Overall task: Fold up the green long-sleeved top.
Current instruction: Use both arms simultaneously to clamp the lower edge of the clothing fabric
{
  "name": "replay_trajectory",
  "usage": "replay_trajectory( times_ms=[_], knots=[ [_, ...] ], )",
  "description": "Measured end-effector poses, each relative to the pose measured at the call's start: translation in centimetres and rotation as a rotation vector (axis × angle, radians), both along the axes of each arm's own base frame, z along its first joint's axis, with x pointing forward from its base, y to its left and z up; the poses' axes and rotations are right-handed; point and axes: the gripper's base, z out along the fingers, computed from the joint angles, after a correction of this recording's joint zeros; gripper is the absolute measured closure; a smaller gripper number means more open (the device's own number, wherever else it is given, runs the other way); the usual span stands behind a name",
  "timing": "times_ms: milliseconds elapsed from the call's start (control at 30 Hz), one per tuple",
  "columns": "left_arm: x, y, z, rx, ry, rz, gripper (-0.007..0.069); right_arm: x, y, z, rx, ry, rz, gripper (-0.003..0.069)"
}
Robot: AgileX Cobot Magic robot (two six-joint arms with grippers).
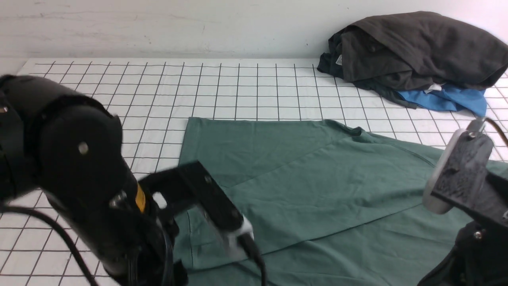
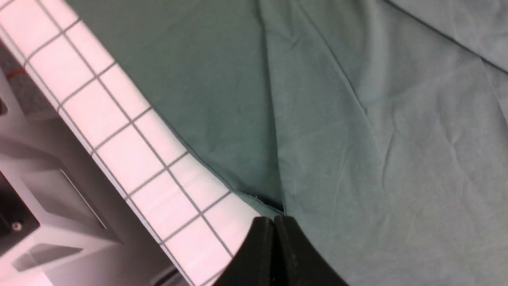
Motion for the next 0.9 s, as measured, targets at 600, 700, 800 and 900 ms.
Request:
replay_trajectory(
  times_ms=[600, 700, 800, 900],
  knots=[
    [-2.9, -0.7, -11.3, 0.127, 0.069, -0.330, 0.0133, 0.5, -0.6, 0.0, -0.088, -0.075, -0.021, 0.0673],
    [-2.5, -0.9, -12.0, 0.158, 0.080, -0.346, 0.0117, 0.5, -0.6, 0.0, -0.088, -0.075, -0.021, 0.0673],
    [-2.4, -1.0, -12.2, 0.172, 0.095, -0.351, 0.0117, 0.5, -0.6, 0.0, -0.089, -0.075, -0.021, 0.0673],
    [-2.3, -1.1, -12.2, 0.176, 0.097, -0.352, 0.0118, 0.5, -0.6, 0.0, -0.089, -0.075, -0.021, 0.0673]
  ],
)
